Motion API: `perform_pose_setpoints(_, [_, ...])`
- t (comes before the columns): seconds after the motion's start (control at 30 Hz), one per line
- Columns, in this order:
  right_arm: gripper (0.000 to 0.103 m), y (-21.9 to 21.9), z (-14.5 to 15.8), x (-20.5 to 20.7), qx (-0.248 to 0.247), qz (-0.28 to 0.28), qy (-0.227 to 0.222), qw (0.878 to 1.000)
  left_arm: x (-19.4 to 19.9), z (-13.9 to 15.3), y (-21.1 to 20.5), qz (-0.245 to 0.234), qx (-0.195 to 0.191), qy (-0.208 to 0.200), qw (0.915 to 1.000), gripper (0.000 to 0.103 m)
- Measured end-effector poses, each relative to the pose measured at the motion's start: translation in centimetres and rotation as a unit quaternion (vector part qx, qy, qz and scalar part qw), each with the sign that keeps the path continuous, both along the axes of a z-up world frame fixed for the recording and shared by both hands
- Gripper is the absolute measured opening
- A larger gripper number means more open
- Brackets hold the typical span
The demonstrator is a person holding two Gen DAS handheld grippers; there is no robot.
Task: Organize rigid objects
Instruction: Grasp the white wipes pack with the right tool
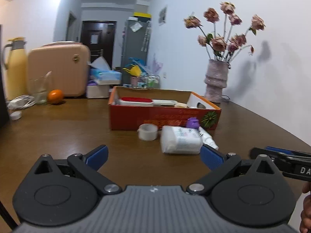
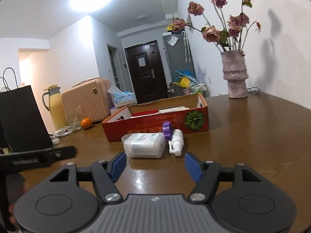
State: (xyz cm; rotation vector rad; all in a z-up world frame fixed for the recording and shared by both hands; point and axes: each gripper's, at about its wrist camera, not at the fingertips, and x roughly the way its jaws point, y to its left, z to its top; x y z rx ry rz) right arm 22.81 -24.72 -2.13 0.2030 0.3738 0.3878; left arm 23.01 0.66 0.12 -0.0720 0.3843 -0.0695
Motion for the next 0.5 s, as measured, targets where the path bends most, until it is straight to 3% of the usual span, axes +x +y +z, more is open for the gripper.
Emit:
perform_pose_setpoints(0.1, [0.055,0.2,0.2,3.1,0.024,0.002,0.029,0.999,3.2,0.1,-0.9,-0.004,0.005,0.016,0.9998,0.086])
perform_pose_setpoints(0.23, [0.04,0.4,0.2,8.4,0.073,0.01,0.074,0.995,7.8,0.3,-0.5,-0.029,-0.035,0.042,0.9981,0.071])
perform_pose_setpoints(0.37, [0.032,2.3,-0.3,11.8,0.075,0.025,0.085,0.993,12.2,-0.6,0.1,-0.048,-0.082,0.082,0.9921,0.052])
perform_pose_setpoints(0.5, [0.03,3.5,-1.2,14.5,0.088,0.029,0.098,0.991,14.6,-2.3,0.8,-0.057,-0.112,0.116,0.9853,0.05])
